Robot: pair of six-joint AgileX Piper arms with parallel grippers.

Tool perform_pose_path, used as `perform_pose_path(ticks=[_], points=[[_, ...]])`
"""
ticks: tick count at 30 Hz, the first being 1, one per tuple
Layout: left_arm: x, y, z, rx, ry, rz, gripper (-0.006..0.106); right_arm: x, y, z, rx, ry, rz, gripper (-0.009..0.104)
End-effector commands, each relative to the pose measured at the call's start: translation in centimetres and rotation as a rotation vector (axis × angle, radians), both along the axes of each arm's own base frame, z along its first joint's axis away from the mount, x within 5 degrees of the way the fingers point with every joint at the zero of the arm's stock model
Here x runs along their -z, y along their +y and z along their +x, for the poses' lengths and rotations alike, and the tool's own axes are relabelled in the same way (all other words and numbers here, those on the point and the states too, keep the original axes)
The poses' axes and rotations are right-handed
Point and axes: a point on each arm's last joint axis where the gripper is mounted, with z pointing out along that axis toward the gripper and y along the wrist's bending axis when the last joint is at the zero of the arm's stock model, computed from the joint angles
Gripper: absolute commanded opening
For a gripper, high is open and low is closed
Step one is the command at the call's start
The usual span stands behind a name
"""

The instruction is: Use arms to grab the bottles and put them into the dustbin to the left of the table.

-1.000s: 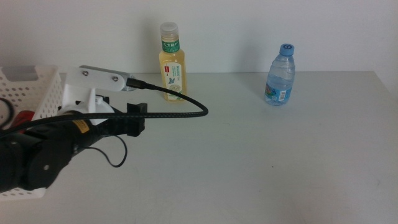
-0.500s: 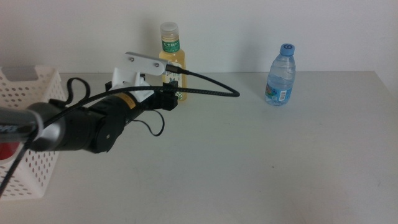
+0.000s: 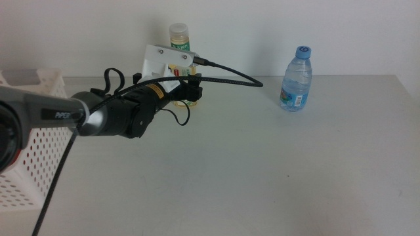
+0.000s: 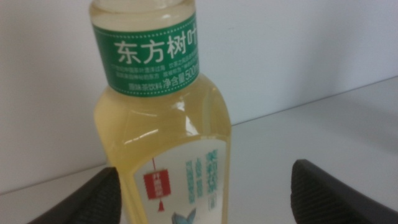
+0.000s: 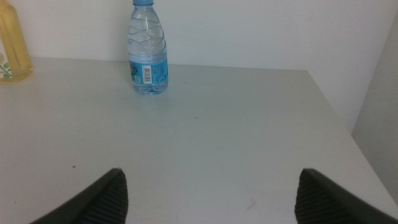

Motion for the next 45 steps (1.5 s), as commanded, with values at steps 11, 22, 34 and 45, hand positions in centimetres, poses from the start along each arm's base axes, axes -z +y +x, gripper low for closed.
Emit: perform_pose_path(ticks=[11, 22, 34, 45], points=[[-2.3, -0.9, 4.6, -0.037, -0.168, -0.096, 0.093, -1.1, 0.0, -0.1, -0.005, -0.102, -0.012, 0.094], [-2.5, -1.2, 6.5, -0.035, -0.169, -0.083, 0.049, -1.1, 0.0, -0.1, -0.005, -0.102, -0.012, 0.094], [-12.3, 0.4, 1.6, -0.036, 0.151, -0.018, -0.002, -1.1, 0.0, -0.1, -0.005, -0.102, -0.012, 0.094], [-23.5, 7.8, -6.0, -0.113, 0.351, 0.126, -0.002, -1.1, 0.0, -0.1, -0.005, -0.102, -0.012, 0.094]])
